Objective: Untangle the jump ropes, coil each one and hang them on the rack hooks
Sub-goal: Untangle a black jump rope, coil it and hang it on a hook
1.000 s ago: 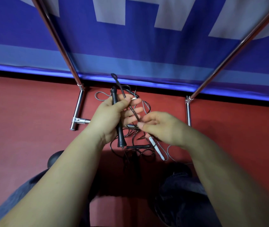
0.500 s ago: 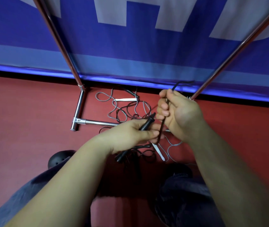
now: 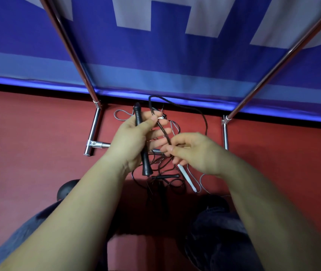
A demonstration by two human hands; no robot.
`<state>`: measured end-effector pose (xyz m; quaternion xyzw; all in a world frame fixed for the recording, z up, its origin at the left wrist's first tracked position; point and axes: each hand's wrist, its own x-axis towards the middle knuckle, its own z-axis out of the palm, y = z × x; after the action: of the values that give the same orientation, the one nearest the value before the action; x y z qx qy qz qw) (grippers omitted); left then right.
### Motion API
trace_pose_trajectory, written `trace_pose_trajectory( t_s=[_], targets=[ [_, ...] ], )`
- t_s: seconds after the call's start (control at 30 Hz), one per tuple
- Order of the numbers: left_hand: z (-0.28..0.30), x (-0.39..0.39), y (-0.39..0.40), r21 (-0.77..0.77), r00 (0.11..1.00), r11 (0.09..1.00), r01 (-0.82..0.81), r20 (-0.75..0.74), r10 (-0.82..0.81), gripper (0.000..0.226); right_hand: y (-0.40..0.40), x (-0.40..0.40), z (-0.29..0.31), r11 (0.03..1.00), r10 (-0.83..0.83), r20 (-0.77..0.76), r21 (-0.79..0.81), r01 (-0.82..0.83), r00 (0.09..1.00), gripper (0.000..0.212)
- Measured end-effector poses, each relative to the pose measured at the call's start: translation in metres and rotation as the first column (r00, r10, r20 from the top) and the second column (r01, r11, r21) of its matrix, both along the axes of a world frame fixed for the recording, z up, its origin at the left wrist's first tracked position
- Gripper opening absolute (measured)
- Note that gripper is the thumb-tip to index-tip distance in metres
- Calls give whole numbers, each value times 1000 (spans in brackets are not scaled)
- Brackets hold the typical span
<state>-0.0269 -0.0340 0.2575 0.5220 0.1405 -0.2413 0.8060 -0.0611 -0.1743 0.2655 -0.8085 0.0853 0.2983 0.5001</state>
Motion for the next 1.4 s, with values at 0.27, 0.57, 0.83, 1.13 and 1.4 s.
trace_pose_trajectory(
  t_s=[0.27,0.57,0.83,1.13,1.4],
  targets=[
    [-8,-1,-1,89,983,983,157,80,-165,19,0,9,9,905,-352,90,285,314,932,24],
    [-7,-10,-1,360,869,835,415,116,-482,13,-4,12,15,694,-620,22,482,536,784,22],
    [-7,-9,-1,254,917,894,368,59,-394,15,-2,10,13,827,-471,66,378,415,879,11],
    [-7,-8,-1,287,905,882,373,99,-414,15,-6,13,12,745,-627,145,398,535,765,14],
    [-8,-6,-1,214,950,933,288,60,-307,22,-9,15,16,707,-675,148,410,576,723,13]
  ],
)
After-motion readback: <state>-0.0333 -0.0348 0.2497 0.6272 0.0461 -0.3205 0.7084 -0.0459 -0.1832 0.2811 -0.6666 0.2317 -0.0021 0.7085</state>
